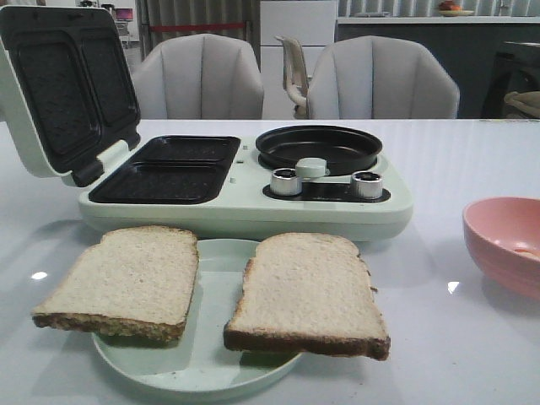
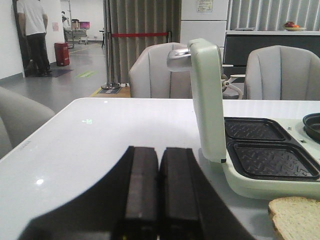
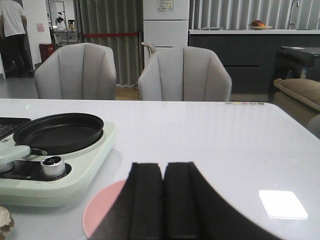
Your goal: Make breakfast with bread and shrimp
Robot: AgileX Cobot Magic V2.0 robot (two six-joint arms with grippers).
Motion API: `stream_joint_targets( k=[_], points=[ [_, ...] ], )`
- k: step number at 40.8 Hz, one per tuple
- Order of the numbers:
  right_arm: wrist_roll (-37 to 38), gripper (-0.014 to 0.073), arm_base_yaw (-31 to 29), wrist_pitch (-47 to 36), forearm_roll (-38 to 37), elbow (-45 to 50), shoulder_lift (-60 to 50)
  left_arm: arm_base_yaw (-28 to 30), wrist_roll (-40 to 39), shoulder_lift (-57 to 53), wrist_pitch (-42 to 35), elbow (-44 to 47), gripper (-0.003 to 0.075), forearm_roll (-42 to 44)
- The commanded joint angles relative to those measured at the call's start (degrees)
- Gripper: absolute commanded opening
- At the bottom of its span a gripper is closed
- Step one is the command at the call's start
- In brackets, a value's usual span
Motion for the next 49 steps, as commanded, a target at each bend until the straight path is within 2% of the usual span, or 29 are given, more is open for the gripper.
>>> stream_joint_targets(
  k=[1,38,41,49],
  points=[
    [-0.3,0.0036,0.0,-5.2,0.2,-1.0,-1.3,-0.3,-0.4,-1.2,-5.4,0.3,0.0101,-0.2],
    [-0.3,0.0036,-0.1,-5.6,0.2,-1.3,-1.3,-0.3,-0.4,-1.2,-7.2,0.2,0.0101,-0.4],
    [-0.3,0.0036,-0.1,-3.3,0.2,-3.4,-1.3,-0.3,-0.4,-1.2,-7.2,-0.9,0.0101,-0.4],
    [-0.3,0.0036,-0.1,10.0,0.2,-15.7,-1.0,-0.3,-0.4,-0.9,-6.4,-10.1,0.0101,-0.3]
  ],
)
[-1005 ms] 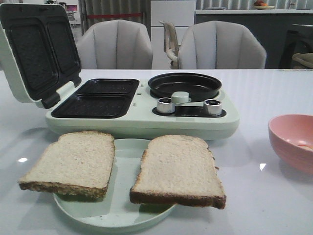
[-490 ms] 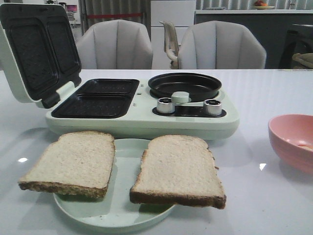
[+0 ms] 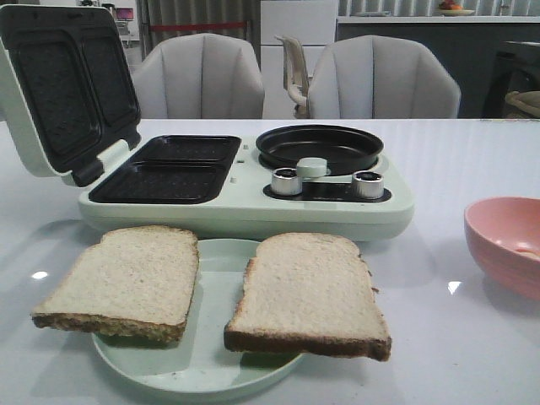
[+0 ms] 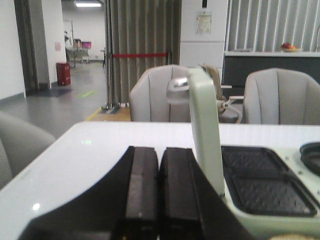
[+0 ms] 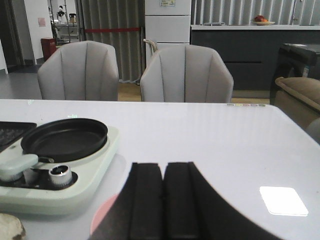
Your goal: Make breakfast with bread and shrimp
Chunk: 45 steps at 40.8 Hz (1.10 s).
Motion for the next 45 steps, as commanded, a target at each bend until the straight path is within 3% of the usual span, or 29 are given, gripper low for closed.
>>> stream_joint_targets(
  k=[1,11,18,31,45],
  points=[
    [-0.3,0.0036,-0.1,1.0,0.2,-8.6,-0.7,-0.3,-0.4,-0.7,-3.9,-7.5,0.0101,0.0],
    [-0.3,0.0036,-0.1,13.1,0.2,-27.5,9.0,-0.3,-0.4,7.8,11.3,-26.1,0.0101,2.2],
    [-0.3,0.0036,-0.1,21.6,0.2,-34.7,18.1,-0.3,-0.4,15.6,23.9,-36.3,0.0101,2.2],
    [-0.3,0.0036,-0.1,25.8,0.2,-31.7,31.6,-0.3,-0.4,24.0,35.0,-37.4,0.0101,0.6],
    [-0.3,0.0052,-0.1,26.1,0.1,-29.9,42.5,-0.3,-0.4,28.2,37.2,-37.4,0.0102,0.6]
  ],
)
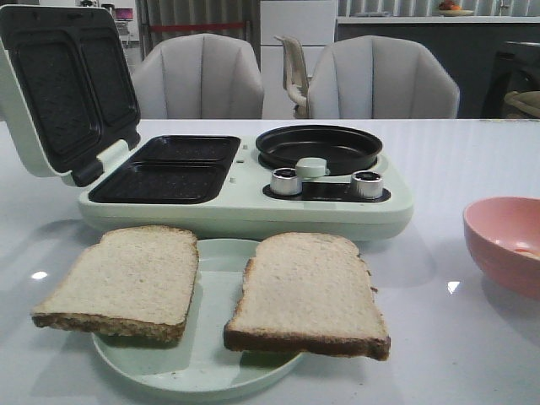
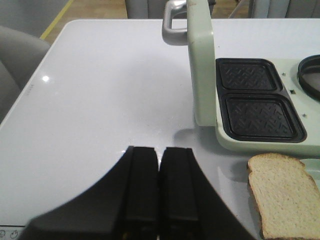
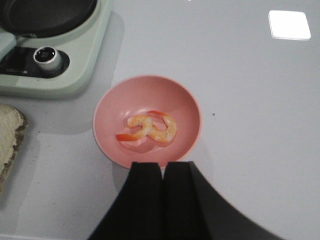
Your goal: Make breakfast with bread and shrimp
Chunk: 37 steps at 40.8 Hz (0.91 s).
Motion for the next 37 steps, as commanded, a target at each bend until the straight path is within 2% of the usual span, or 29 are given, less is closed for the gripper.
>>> stream_joint_targets(
  k=[1,3,5,7,9,10,14,20,24,37],
  points=[
    [-0.3,0.0076,-0.1,-3.9,0.1,-1.5,2.5,-0.3,-0.4,1.4,-3.7,-2.0,0.0103,-0.5],
    [-0.3,0.0130,-0.1,-3.9,0.1,-1.5,3.2,-0.3,-0.4,1.7,-3.5,-2.0,0.0124,-0.3],
    [-0.3,0.0218,-0.1,-3.9,0.1,-1.5,3.6,-0.3,-0.4,1.9,-3.4,-2.0,0.0184,-0.1],
    [-0.3,0.0332,-0.1,-4.0,0.1,-1.5,3.9,-0.3,-0.4,2.0,-3.2,-2.0,0.0282,0.4],
    [-0.3,0.0428,-0.1,-4.2,0.1,-1.5,3.9,-0.3,-0.4,2.1,-3.2,-2.0,0.0407,1.1],
    [-0.3,0.0472,-0.1,-4.3,0.1,-1.5,3.9,-0.3,-0.4,2.1,-3.2,-2.0,0.0494,1.1],
    [-0.3,0.0552,-0.1,-5.0,0.1,-1.5,3.9,-0.3,-0.4,2.1,-3.1,-2.0,0.0643,1.1],
    [-0.3,0.0549,-0.1,-5.2,0.2,-1.5,3.9,-0.6,2.3,2.6,-2.7,-2.0,0.0653,0.5],
    [-0.3,0.0549,-0.1,-5.2,0.2,-1.5,3.9,-3.3,5.1,4.0,-1.9,-2.0,0.0653,-0.1],
    [-0.3,0.0549,-0.1,-5.2,0.2,-1.5,3.9,-23.8,19.5,13.3,0.9,-1.0,0.0653,1.8]
  ],
)
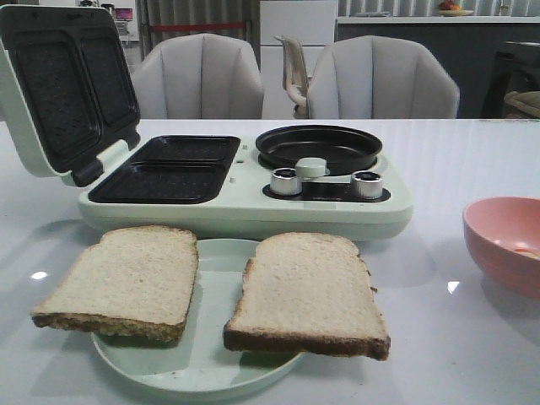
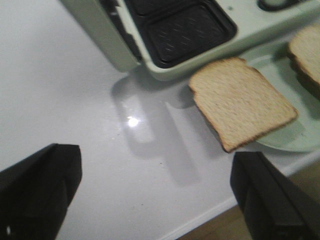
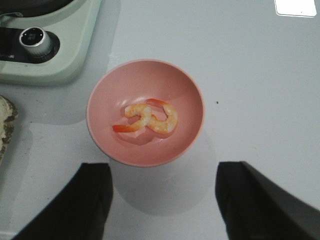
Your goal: Make breakfast with bread and shrimp
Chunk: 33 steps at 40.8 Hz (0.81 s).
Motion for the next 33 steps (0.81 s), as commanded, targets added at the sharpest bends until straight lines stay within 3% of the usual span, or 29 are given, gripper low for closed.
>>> stream_joint_targets(
  k=[1,9,20,25,33],
  points=[
    [-0.3,0.0549,-0.1,-4.0,0.2,-1.5,0.0,-6.4,3.9,3.2,-3.5,-0.4,0.0653,2.0],
    [-0.3,0.0549,-0.1,-4.0,0.2,-1.5,0.0,-18.8,1.8,9.2,-7.1,6.0,0.0627,13.9],
    [-0.3,0.0549,-0.1,-4.0,0.2,-1.5,0.0,-36.0,-25.3,21.9,-6.2,8.2,0.0613,46.1],
    [-0.3,0.0549,-0.1,-4.0,0.2,-1.5,0.0,-39.8,-33.8,28.9,-6.2,8.2,0.0613,56.7],
    [-0.3,0.0549,-0.1,-4.0,0.2,-1.5,0.0,-39.1,-43.5,39.1,-6.3,8.2,0.0581,69.1]
  ],
)
